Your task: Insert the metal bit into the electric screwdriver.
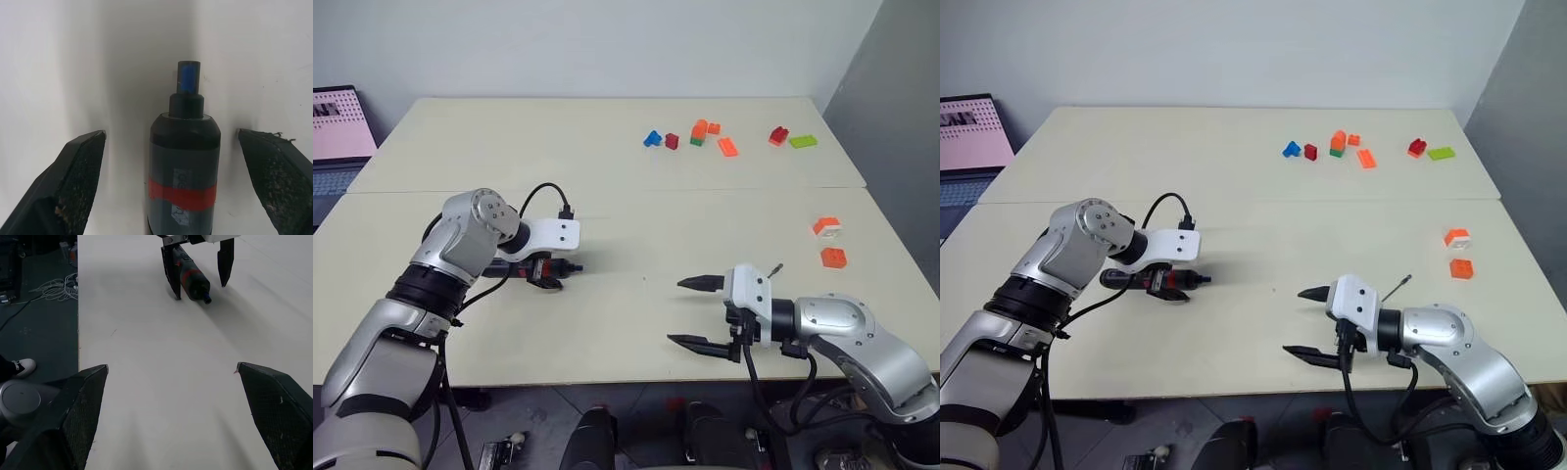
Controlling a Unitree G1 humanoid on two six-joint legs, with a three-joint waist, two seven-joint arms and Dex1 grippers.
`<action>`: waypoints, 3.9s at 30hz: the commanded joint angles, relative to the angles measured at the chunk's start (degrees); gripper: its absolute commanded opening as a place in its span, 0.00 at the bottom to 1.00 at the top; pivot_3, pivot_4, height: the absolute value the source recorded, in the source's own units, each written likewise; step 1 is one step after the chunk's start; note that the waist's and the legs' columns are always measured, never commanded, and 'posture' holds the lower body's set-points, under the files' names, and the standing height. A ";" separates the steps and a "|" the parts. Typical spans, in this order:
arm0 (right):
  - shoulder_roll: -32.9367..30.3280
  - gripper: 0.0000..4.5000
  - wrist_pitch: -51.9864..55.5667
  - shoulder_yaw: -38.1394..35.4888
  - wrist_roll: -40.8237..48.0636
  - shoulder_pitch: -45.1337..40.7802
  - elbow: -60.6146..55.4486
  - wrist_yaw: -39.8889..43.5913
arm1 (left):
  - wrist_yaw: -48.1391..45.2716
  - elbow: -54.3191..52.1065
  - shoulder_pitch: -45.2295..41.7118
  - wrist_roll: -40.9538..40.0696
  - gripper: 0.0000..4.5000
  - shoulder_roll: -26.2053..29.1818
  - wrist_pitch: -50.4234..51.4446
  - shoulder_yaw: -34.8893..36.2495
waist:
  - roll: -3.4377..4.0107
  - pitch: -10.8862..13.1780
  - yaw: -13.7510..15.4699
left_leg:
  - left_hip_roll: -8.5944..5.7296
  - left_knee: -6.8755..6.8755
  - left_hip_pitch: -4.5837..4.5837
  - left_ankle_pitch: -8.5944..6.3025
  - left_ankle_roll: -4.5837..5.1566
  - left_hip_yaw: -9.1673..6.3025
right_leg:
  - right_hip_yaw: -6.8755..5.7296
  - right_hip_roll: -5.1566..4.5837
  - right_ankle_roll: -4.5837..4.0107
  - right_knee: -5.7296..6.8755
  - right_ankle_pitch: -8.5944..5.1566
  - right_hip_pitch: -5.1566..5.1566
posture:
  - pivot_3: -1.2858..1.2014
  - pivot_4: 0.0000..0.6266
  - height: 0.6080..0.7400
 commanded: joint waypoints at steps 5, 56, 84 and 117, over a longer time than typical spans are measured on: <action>-0.43 1.00 -0.05 -1.03 1.08 0.25 -2.52 0.36 | -0.69 1.51 -0.81 1.60 0.71 0.92 -3.13 0.04 | 0.00 0.00 0.02 | 0.00 0.07 0.02 0.00 0.00 -0.01 | -0.01 0.00 0.02 0.03 0.00 0.03 | 0.52 0.24 1.00; -9.00 1.00 9.38 -17.73 14.75 -10.30 -1.90 -1.86 | 47.70 -41.70 34.09 -29.59 0.37 -34.90 13.72 27.15 | 0.01 -0.05 0.17 | -0.16 0.73 0.07 0.00 0.00 0.07 | 0.18 -0.14 0.39 -0.02 0.31 0.35 | 0.52 0.24 1.00; -7.26 0.96 -64.97 20.60 -42.07 -49.50 82.87 36.65 | 54.01 -43.09 37.01 -29.21 0.36 -34.12 9.49 21.61 | 0.13 -0.07 0.19 | -0.20 0.17 0.93 -0.02 -0.02 0.42 | 0.35 -0.30 0.05 -0.44 0.43 0.99 | 0.52 0.24 1.00; -5.13 0.00 -50.91 5.74 -29.28 -40.11 66.27 35.40 | 55.62 -44.65 39.73 -29.09 0.36 -32.85 6.92 22.09 | 0.14 -0.08 -0.33 | -0.12 0.13 1.04 0.00 -0.02 0.35 | 0.36 -0.19 -0.06 -0.33 0.48 1.01 | 0.52 0.24 1.00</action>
